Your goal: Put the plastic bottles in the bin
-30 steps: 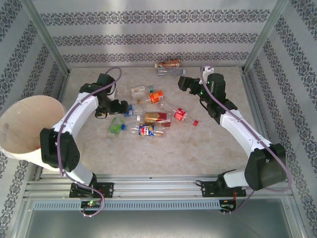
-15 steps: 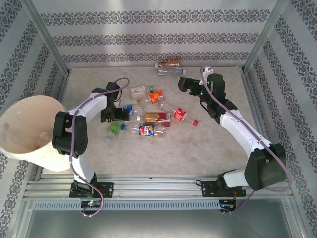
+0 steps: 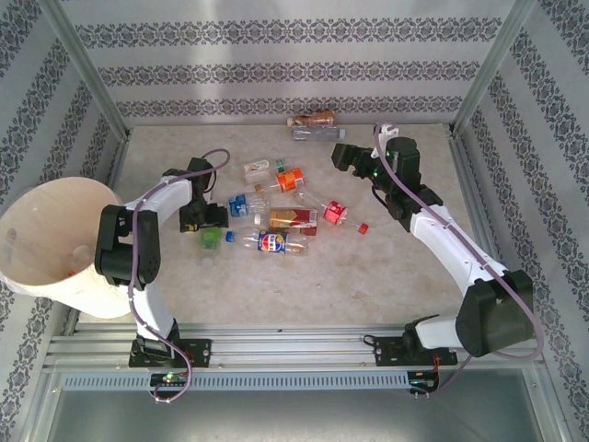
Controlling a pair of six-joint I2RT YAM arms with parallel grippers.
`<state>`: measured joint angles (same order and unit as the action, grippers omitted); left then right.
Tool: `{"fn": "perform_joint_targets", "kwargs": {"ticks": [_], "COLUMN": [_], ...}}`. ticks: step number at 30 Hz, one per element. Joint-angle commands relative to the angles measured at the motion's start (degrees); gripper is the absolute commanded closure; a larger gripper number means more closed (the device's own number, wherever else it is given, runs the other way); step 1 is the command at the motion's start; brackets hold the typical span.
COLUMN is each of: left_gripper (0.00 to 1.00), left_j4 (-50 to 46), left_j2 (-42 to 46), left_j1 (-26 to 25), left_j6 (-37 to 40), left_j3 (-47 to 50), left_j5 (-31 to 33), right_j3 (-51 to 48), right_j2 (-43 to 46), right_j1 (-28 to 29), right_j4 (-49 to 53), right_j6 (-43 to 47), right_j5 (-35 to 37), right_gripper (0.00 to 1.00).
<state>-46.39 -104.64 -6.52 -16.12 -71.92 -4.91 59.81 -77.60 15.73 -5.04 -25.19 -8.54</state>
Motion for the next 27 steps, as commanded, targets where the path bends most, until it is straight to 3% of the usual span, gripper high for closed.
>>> {"fn": "perform_joint_targets", "kwargs": {"ticks": [1, 3, 9, 20, 27], "left_gripper": [0.21, 0.29, 0.39, 0.47, 0.50], "left_j4": [2.3, 3.0, 3.4, 2.0, 2.1], "left_j2": [0.1, 0.3, 3.8, 16.7, 23.6], "left_j1": [0.8, 0.8, 0.8, 0.8, 0.9], "left_j6": [-1.8, -1.9, -2.1, -2.9, -4.2], "left_j3": [1.1, 1.3, 1.9, 1.2, -3.2], "left_j5": [0.6, 0.3, 2.1, 6.2, 3.2], "right_j3": [-0.2, 0.0, -0.8, -1.3, 0.2], "right_j2": [1.0, 1.0, 2.3, 4.5, 2.9], "right_j1": [-0.3, -0.3, -0.1, 3.9, 7.6], "right_j4": [0.1, 0.1, 0.0, -1.4, -2.0], "right_j6": [0.2, 0.0, 1.1, 10.8, 16.7], "right_j5": [0.7, 0.5, -0.1, -4.2, -4.7], "right_gripper": [0.02, 0.02, 0.02, 0.02, 0.02]}}
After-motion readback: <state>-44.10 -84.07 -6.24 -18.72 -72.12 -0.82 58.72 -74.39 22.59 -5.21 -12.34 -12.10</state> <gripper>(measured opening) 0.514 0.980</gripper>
